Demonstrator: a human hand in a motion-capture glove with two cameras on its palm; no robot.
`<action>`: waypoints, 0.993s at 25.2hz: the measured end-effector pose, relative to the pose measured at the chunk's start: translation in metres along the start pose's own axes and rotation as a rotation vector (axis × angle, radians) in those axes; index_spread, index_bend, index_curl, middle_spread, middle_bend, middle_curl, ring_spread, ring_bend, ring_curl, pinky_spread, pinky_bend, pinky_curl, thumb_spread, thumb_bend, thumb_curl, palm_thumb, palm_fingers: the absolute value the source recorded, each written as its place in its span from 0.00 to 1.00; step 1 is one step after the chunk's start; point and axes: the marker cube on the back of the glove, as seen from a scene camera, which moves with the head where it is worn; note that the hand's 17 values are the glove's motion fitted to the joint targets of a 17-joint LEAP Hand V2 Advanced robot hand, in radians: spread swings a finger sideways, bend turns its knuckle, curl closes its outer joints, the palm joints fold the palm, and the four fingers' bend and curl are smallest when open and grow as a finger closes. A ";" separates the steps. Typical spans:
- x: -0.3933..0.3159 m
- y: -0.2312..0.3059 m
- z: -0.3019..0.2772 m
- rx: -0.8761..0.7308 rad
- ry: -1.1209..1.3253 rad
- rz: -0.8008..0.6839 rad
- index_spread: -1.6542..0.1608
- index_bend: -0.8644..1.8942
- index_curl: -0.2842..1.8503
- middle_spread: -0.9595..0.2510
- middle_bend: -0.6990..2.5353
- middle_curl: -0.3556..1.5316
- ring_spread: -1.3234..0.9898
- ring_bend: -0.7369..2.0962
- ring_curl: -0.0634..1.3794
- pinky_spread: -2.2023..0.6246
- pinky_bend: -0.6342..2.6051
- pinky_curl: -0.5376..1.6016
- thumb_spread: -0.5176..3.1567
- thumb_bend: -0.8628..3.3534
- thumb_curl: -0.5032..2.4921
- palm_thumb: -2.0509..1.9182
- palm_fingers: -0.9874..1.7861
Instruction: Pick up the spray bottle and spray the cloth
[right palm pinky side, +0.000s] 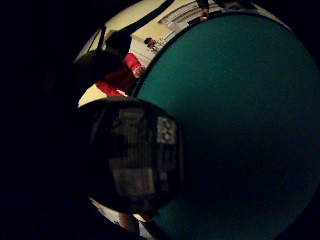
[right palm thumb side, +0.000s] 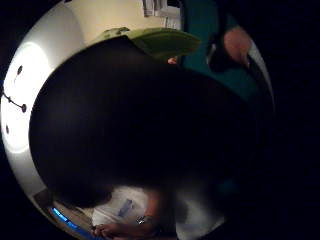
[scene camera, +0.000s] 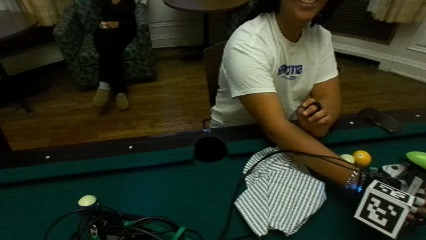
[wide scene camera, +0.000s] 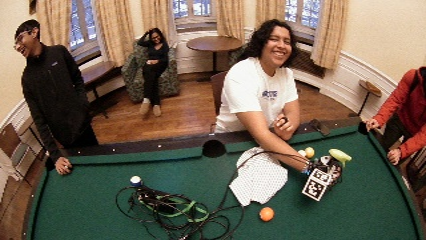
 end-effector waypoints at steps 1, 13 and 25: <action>0.001 0.006 -0.005 -0.018 0.061 0.004 0.74 0.43 0.41 0.64 0.34 0.44 0.50 0.46 0.37 0.77 0.30 0.45 0.33 0.17 0.40 0.68 0.57; -0.003 0.100 -0.091 -0.075 0.613 0.091 0.65 0.37 0.33 0.60 0.27 0.38 0.50 0.39 0.28 0.82 0.31 0.43 0.37 0.19 0.34 0.61 0.43; -0.033 0.225 -0.143 -0.142 0.798 0.040 0.64 0.38 0.32 0.63 0.27 0.36 0.50 0.37 0.26 0.83 0.30 0.41 0.39 0.20 0.31 0.60 0.43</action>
